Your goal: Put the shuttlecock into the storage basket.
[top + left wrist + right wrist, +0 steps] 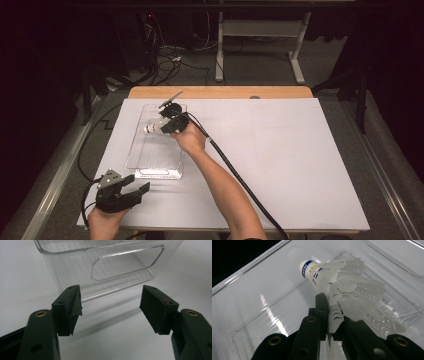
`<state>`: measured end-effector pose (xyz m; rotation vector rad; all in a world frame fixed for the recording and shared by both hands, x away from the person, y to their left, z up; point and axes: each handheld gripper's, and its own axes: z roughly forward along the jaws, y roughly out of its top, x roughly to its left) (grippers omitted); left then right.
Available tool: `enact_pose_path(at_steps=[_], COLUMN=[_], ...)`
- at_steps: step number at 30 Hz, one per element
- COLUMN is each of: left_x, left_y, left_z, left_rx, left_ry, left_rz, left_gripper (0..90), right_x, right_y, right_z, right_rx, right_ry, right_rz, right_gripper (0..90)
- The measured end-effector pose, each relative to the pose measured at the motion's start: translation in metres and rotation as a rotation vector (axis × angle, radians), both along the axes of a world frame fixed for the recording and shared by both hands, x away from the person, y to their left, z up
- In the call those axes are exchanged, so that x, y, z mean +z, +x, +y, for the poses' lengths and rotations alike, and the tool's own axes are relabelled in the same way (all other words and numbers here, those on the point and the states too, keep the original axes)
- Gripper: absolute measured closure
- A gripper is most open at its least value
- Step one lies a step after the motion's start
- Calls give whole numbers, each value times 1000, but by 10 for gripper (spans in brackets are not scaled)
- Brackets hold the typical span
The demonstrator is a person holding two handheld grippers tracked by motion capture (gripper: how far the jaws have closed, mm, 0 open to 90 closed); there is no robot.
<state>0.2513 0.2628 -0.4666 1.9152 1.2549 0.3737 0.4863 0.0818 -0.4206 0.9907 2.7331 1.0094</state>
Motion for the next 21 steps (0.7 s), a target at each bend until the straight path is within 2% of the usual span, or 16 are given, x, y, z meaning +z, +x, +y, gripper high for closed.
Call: enact_pose_path(at_steps=[4,7,11,16,21], left_x=[0,0,0,0,1], left_y=[0,0,2,2,1], left_z=[-2,-2,-2,0,-1], left_rx=[-7,-10,-6,0,-3], left_ry=[7,12,11,6,8], left_rz=[-1,-4,-1,-2,-6], left_gripper=[342,342,342,343,343], right_x=[0,0,-1,0,0], right_y=[0,-1,-1,-1,-1], right_z=[2,4,4,8,9], right_rx=[-3,11,16,26,16], right_ry=[-13,-37,-40,-83,-82], right_rz=[-3,-21,-23,-27,-21], right_gripper=[863,858,844,803,734])
